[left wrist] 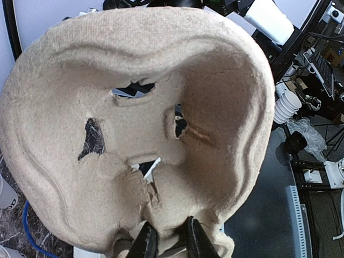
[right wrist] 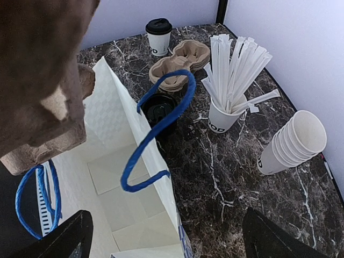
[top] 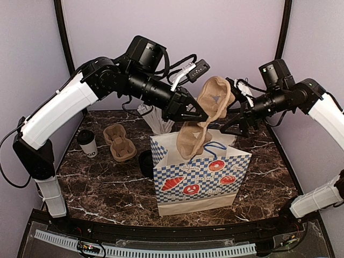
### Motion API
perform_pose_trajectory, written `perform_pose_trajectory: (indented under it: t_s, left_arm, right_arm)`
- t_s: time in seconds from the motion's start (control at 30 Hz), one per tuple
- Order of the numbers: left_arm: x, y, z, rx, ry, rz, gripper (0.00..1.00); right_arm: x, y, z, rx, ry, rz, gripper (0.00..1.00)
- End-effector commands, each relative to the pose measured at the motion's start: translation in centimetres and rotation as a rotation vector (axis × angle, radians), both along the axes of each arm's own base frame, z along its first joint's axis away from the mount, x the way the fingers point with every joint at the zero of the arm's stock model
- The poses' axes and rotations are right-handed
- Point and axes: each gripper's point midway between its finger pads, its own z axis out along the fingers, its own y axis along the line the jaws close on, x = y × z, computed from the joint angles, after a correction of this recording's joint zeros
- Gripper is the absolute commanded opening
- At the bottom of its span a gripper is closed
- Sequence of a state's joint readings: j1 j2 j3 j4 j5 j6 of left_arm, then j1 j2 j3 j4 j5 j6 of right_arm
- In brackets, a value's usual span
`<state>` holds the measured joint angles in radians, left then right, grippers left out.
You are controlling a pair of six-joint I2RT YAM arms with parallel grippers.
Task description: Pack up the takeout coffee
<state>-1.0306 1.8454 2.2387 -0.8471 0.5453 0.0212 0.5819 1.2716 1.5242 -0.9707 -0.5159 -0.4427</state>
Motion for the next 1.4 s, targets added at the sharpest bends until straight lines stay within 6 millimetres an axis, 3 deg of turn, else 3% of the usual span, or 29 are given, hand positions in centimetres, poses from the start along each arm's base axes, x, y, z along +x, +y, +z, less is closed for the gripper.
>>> perform_pose_trajectory:
  t_s: [0.0, 0.3, 0.43, 0.57, 0.9, 1.17, 1.37]
  left_arm:
    - [-0.2, 0.6, 2.4, -0.055, -0.082, -0.004, 0.20]
    - [0.4, 1.9, 2.5, -0.009, -0.139, 0.037, 0.19]
    - [0.8, 2.9, 3.1, -0.004, -0.183, 0.080, 0.19]
    - [0.9, 2.4, 2.6, -0.004, -0.171, 0.070, 0.19]
    - [0.5, 0.6, -0.7, 0.035, -0.097, 0.008, 0.19]
    - [-1.3, 0.0, -3.3, 0.099, -0.068, -0.049, 0.19]
    - [-1.4, 0.2, -7.5, 0.246, -0.056, -0.047, 0.19]
  right_arm:
    - [1.2, 0.2, -0.2, 0.029, 0.030, -0.070, 0.99]
    - [0.6, -1.3, -4.1, -0.075, 0.065, -0.100, 0.99]
    - [0.9, -2.0, -4.7, -0.106, 0.047, -0.129, 0.99]
    - [1.6, -2.9, -5.3, -0.158, 0.015, -0.170, 0.99]
    - [1.7, -4.7, -6.1, -0.263, -0.008, -0.197, 0.99]
    - [1.8, -5.3, -5.0, -0.262, -0.059, -0.213, 0.99]
    - [1.7, -5.2, -4.4, -0.260, -0.076, -0.194, 0.99]
